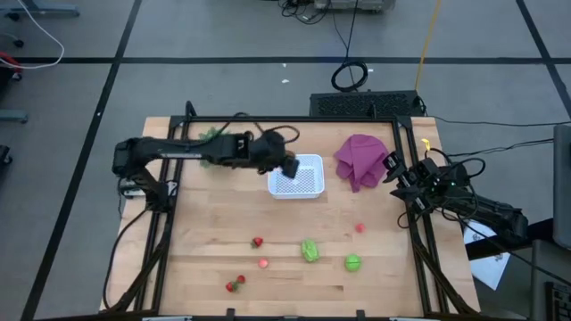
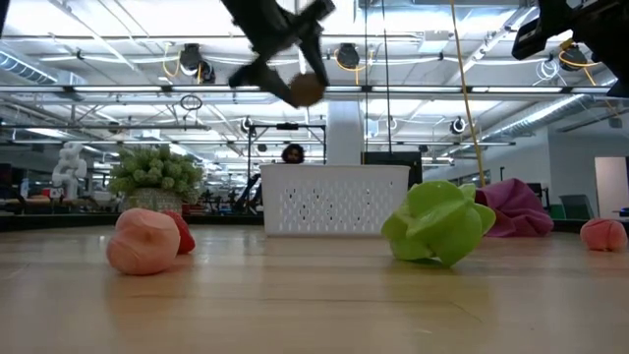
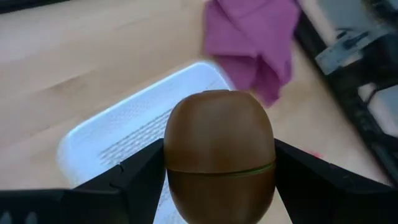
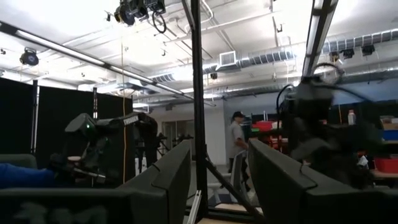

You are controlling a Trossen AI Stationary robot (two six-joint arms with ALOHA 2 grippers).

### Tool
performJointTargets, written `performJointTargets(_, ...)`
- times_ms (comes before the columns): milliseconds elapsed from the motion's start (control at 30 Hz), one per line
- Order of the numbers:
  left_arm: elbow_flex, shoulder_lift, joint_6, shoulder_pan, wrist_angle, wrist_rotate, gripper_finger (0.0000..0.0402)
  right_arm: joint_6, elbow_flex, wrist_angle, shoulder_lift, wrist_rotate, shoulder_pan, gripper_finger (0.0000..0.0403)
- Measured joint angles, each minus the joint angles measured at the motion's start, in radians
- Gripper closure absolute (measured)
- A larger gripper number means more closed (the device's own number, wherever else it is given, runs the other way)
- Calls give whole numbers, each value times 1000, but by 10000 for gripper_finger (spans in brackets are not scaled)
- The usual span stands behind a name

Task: Pick and placing Produce into tupperware
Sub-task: Put the brown kiwi into the white bin

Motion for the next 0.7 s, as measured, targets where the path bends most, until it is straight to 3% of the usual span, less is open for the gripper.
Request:
performJointTargets(367, 5, 140, 83, 92, 36, 165, 131, -35, 1, -15, 38, 29, -1, 252)
performJointTargets(700, 5, 176, 88, 59, -92, 147, 131, -73, -1, -16, 70, 59, -2, 252)
